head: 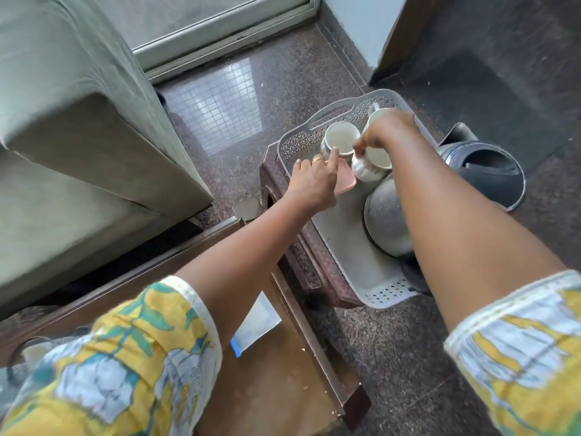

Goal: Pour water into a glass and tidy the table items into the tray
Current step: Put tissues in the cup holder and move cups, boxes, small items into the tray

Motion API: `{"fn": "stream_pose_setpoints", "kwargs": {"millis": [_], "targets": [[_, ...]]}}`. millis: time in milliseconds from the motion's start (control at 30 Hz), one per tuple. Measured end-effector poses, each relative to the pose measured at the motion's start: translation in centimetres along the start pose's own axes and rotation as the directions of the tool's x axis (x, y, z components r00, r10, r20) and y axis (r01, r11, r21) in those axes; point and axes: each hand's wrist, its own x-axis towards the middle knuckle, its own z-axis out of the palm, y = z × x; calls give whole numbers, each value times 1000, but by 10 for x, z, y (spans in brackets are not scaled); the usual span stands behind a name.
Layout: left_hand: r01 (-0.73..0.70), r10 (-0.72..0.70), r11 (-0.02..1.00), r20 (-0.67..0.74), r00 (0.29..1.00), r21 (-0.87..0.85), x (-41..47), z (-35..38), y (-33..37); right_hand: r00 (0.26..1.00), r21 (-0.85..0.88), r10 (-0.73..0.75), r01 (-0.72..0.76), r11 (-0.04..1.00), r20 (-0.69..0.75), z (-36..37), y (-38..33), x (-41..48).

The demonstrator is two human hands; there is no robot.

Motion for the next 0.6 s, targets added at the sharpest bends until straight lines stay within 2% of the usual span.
{"fn": "stream_pose_setpoints", "kwargs": {"millis": [233, 400, 500, 600], "targets": [[19, -11, 996, -92, 996, 91, 5, 7, -1, 984, 138, 124, -107, 985, -129, 16, 3, 6], [76, -77, 997, -33, 997, -6, 3, 14, 4, 951, 172, 169, -127, 977, -257, 34, 1, 13], [78, -78, 996, 10, 997, -46, 4, 15, 9, 950, 192, 171, -122, 974, -262, 37, 2, 14], [101, -97, 989, 43, 994, -104, 6, 15, 14, 956, 128, 146, -117, 985, -255, 37, 0, 12]]}}
